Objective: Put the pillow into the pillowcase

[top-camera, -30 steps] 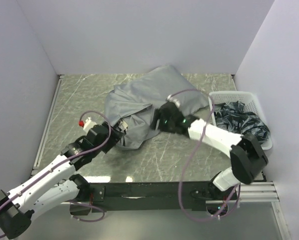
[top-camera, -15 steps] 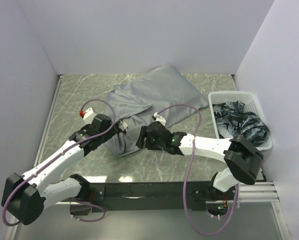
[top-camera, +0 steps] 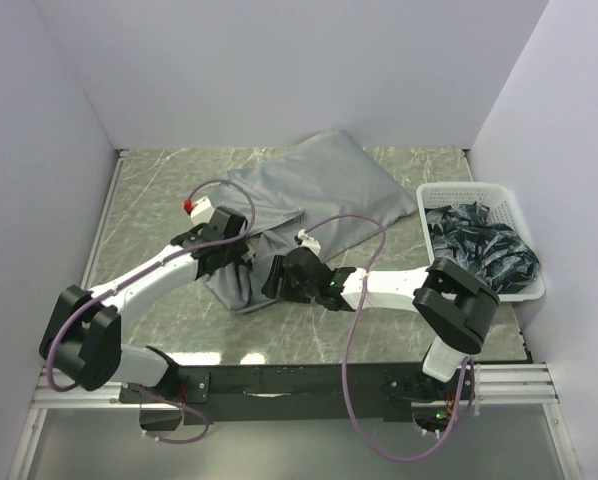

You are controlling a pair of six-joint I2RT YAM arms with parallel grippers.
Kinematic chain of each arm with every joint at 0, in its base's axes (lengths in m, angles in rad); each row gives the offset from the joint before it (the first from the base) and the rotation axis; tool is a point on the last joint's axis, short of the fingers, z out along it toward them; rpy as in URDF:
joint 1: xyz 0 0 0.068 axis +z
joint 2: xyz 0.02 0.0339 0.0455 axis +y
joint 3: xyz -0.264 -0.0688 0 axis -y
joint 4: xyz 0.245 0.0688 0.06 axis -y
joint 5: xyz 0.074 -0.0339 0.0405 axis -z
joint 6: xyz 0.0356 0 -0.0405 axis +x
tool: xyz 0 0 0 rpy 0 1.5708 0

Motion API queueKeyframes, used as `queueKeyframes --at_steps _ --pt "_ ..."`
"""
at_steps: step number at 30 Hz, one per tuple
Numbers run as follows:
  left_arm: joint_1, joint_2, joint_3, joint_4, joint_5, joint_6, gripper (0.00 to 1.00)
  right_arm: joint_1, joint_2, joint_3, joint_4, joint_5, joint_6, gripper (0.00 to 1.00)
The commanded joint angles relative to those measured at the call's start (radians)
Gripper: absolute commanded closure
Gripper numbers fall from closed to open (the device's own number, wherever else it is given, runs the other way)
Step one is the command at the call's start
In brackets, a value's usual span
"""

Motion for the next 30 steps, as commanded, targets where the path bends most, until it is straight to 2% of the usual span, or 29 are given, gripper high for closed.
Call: queueKeyframes --at_steps 1,5,7,8,10,11,12,14,15,17,20,21,25,27,30 --pt "0.029 0.066 0.12 -0.001 -0.096 0.028 0.44 0.023 0.037 -0.001 0.081 0.006 0.024 0.26" --pt "0.081 0.143 0.151 0.016 -0.099 0.056 0.51 0.027 0.042 -0.001 0.09 0.019 0.026 0.3" --pt "0.101 0.164 0.174 0.016 -0.113 0.062 0.57 0.029 0.034 -0.004 0.088 0.033 0.029 0.37" --pt "0.11 0.175 0.181 0.017 -0.117 0.063 0.6 0.03 0.031 -0.006 0.085 0.038 0.032 0.5" --pt "0.135 0.18 0.201 0.034 -0.121 0.074 0.67 0.03 0.026 -0.009 0.076 0.049 0.032 0.64" --pt "0.144 0.186 0.211 0.043 -0.124 0.077 0.69 0.03 0.022 -0.007 0.069 0.052 0.032 0.78" --pt "0.164 0.189 0.232 0.043 -0.128 0.082 0.76 0.032 0.022 -0.004 0.062 0.056 0.03 0.84" --pt "0.187 0.2 0.257 0.031 -0.15 0.091 0.84 0.033 0.008 -0.003 0.03 0.073 0.021 0.97" --pt "0.217 0.203 0.276 0.027 -0.156 0.094 0.93 0.036 0.0 -0.004 -0.002 0.079 0.018 0.99" --pt "0.262 0.198 0.287 0.036 -0.147 0.094 0.99 0.043 -0.038 -0.006 -0.045 0.093 0.003 1.0" --pt "0.363 0.192 0.289 0.048 -0.099 0.09 0.99 0.073 -0.112 -0.015 -0.151 0.113 -0.037 1.0" --pt "0.412 0.194 0.293 0.045 -0.087 0.085 0.99 0.087 -0.13 -0.001 -0.233 0.13 -0.045 1.0" --pt "0.544 0.2 0.291 0.05 -0.021 0.054 0.99 0.229 -0.195 0.071 -0.454 0.242 -0.057 1.0" --pt "0.642 0.204 0.28 0.071 0.032 0.047 0.99 0.28 -0.192 0.114 -0.534 0.265 -0.05 1.0" --pt "0.718 0.237 0.286 0.086 0.083 0.031 0.99 0.378 -0.131 0.197 -0.624 0.3 -0.033 1.0"
